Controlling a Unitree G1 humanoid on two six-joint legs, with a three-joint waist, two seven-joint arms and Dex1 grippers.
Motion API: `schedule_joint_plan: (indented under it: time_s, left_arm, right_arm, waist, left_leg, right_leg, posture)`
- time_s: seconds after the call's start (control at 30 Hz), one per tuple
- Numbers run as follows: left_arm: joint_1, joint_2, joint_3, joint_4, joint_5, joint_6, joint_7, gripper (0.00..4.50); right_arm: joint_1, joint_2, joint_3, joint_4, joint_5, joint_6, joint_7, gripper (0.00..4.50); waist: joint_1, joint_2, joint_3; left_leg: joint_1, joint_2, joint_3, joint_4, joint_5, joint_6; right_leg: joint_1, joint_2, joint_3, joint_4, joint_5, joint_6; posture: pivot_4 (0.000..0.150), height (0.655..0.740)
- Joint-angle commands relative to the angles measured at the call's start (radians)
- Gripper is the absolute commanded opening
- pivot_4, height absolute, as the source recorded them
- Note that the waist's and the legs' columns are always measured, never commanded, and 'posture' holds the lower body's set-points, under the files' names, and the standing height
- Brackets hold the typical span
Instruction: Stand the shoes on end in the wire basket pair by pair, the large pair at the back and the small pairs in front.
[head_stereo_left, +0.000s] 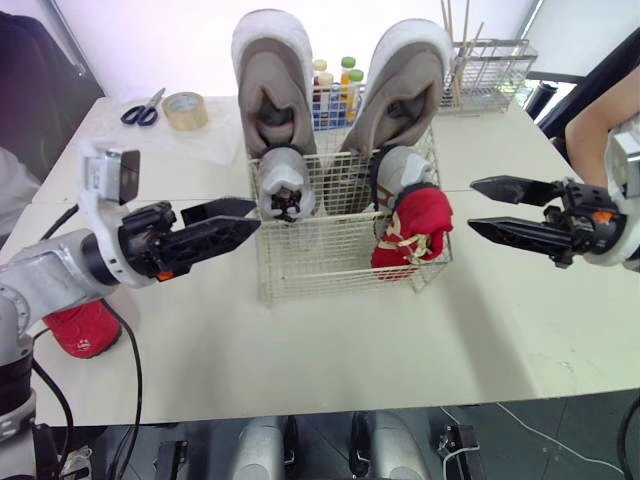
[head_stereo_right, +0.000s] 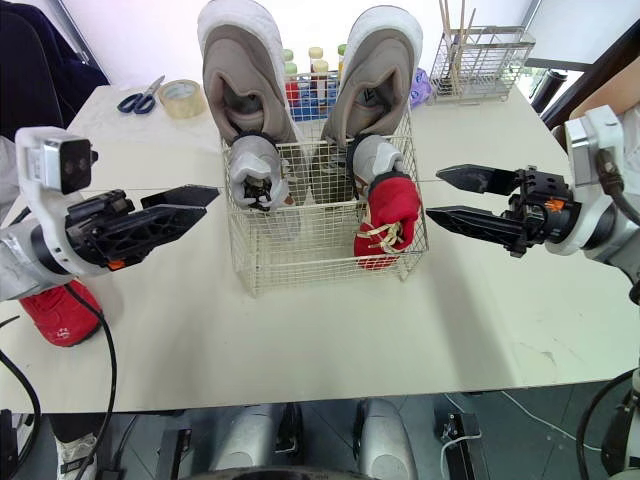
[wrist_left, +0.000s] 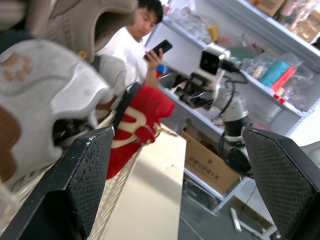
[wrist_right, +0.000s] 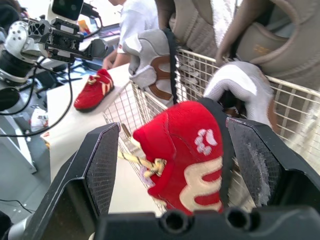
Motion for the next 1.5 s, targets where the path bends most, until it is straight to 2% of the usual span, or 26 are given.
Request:
schedule_joint_plan:
  time_s: [0.03, 0.1, 0.2, 0.23, 0.3, 0.37, 0.47, 0.6, 0.7, 0.8, 0.93, 1.1, 1.3, 1.5]
  left_arm:
    - [0.016, 0.029, 0.060, -0.013, 0.026, -0.019, 0.000, 4.28]
    - [0.029, 0.055, 0.107, 0.010, 0.005, -0.013, 0.012, 4.39]
    - [0.051, 0.113, 0.194, 0.057, -0.013, -0.001, 0.038, 4.50]
    - [0.068, 0.134, 0.231, 0.065, 0.017, -0.004, 0.050, 4.50]
    - [0.185, 0.217, 0.394, 0.110, 0.171, 0.031, 0.094, 4.50]
    - [0.284, 0.262, 0.526, 0.151, 0.265, 0.061, 0.117, 4.50]
    - [0.419, 0.293, 0.664, 0.177, 0.444, 0.070, 0.110, 4.50]
    - [0.677, 0.262, 0.881, 0.281, 0.672, 0.037, -0.027, 4.50]
    - [0.865, 0.194, 1.039, 0.348, 0.693, 0.056, -0.199, 4.50]
    - [0.993, 0.118, 1.097, 0.362, 0.666, 0.081, -0.333, 4.50]
    - [0.992, 0.056, 1.075, 0.462, 0.612, 0.103, -0.402, 4.50]
    - [0.924, 0.039, 0.893, 0.554, 0.692, 0.010, -0.450, 4.50]
    - [0.705, 0.084, 0.659, 0.790, 0.795, -0.107, -0.483, 4.50]
    - [0.542, 0.102, 0.508, 0.951, 0.878, -0.195, -0.525, 4.50]
  right_arm:
    - [-0.137, -0.011, -0.042, 0.057, 0.022, -0.031, -0.037, 3.67]
    - [-0.379, 0.049, -0.051, 0.134, 0.143, 0.015, -0.167, 3.71]
    - [-0.618, 0.135, 0.003, 0.136, 0.251, 0.075, -0.243, 4.44]
    - [-0.665, 0.168, 0.028, 0.121, 0.281, 0.097, -0.262, 4.44]
    - [-0.737, 0.261, 0.146, 0.069, 0.283, 0.127, -0.270, 4.44]
    - [-0.758, 0.308, 0.215, 0.040, 0.289, 0.163, -0.241, 4.44]
    - [-0.746, 0.316, 0.288, 0.018, 0.234, 0.159, -0.162, 4.44]
    - [-0.773, 0.332, 0.355, 0.067, 0.167, 0.113, -0.020, 4.44]
    - [-0.784, 0.313, 0.371, 0.095, 0.164, 0.125, 0.099, 4.44]
    - [-0.766, 0.269, 0.391, 0.090, 0.172, 0.156, 0.234, 4.44]
    - [-0.738, 0.235, 0.435, 0.085, 0.140, 0.157, 0.366, 4.44]
    - [-0.718, 0.178, 0.492, 0.063, 0.118, 0.130, 0.449, 4.44]
    - [-0.717, 0.121, 0.540, 0.055, 0.084, 0.095, 0.449, 4.44]
    - [-0.739, 0.085, 0.525, 0.063, 0.069, 0.125, 0.449, 4.44]
  waist:
    - [-0.001, 0.000, 0.000]
    - [-0.013, 0.002, 0.001]
    - [-0.027, 0.004, 0.003]
    - [-0.027, 0.001, 0.001]
    - [-0.032, -0.001, 0.000]
    - [-0.052, -0.001, 0.000]
    - [-0.043, -0.002, 0.001]
    - [-0.030, -0.003, 0.000]
    - [-0.034, -0.004, 0.000]
    - [-0.028, -0.004, 0.000]
    - [-0.024, -0.004, 0.000]
    - [-0.025, -0.004, -0.001]
    - [-0.031, -0.006, -0.002]
    - [-0.034, -0.006, -0.002]
  left_leg:
    - [0.000, 0.000, 0.000, 0.000, 0.000, 0.000]
    - [0.000, 0.000, 0.002, 0.000, 0.000, 0.000]
    - [-0.001, 0.001, 0.003, -0.001, 0.001, -0.001]
    - [0.000, 0.002, 0.001, -0.003, 0.001, -0.002]
    - [0.001, 0.002, 0.001, -0.011, 0.003, -0.006]
    - [0.001, 0.003, 0.003, -0.014, 0.003, -0.006]
    - [-0.001, 0.001, 0.003, -0.013, 0.003, -0.006]
    - [-0.002, -0.001, 0.005, -0.012, 0.001, -0.003]
    - [-0.002, -0.001, 0.007, -0.013, 0.001, -0.003]
    - [-0.002, 0.000, 0.006, -0.014, 0.001, -0.003]
    - [-0.001, 0.000, 0.005, -0.014, -0.001, -0.007]
    - [-0.001, 0.001, 0.004, -0.013, -0.001, -0.008]
    - [-0.002, 0.000, 0.004, -0.015, -0.001, -0.008]
    - [-0.002, 0.000, 0.006, -0.016, -0.002, -0.008]
  right_leg:
    - [0.000, 0.000, 0.000, 0.000, 0.000, 0.000]
    - [-0.002, 0.000, 0.001, 0.000, 0.000, 0.000]
    - [-0.006, 0.000, 0.003, 0.003, 0.000, 0.000]
    - [-0.006, 0.001, 0.003, 0.004, -0.001, -0.001]
    - [-0.006, 0.003, 0.001, -0.001, -0.001, -0.002]
    - [-0.008, 0.003, 0.002, -0.001, -0.001, -0.002]
    - [-0.010, 0.001, 0.001, -0.001, -0.001, -0.002]
    - [-0.009, -0.002, 0.001, -0.003, -0.001, -0.002]
    - [-0.011, -0.002, 0.000, -0.003, -0.001, -0.002]
    - [-0.012, -0.002, -0.001, -0.003, -0.001, -0.002]
    - [-0.015, -0.005, -0.002, -0.003, -0.001, -0.003]
    - [-0.016, -0.008, -0.002, -0.003, 0.001, -0.006]
    - [-0.019, -0.010, -0.001, -0.002, 0.002, -0.007]
    - [-0.021, -0.012, -0.003, -0.002, 0.002, -0.007]
  posture:
    - [0.150, 0.7400]
    - [0.150, 0.7400]
    - [0.150, 0.7400]
    - [0.150, 0.7400]
    - [0.150, 0.7400]
    - [0.150, 0.7400]
    - [0.150, 0.7400]
    - [0.150, 0.7400]
    - [0.150, 0.7400]
    - [0.150, 0.7400]
    - [0.150, 0.7400]
    - [0.150, 0.7400]
    - [0.150, 0.7400]
    - [0.150, 0.7400]
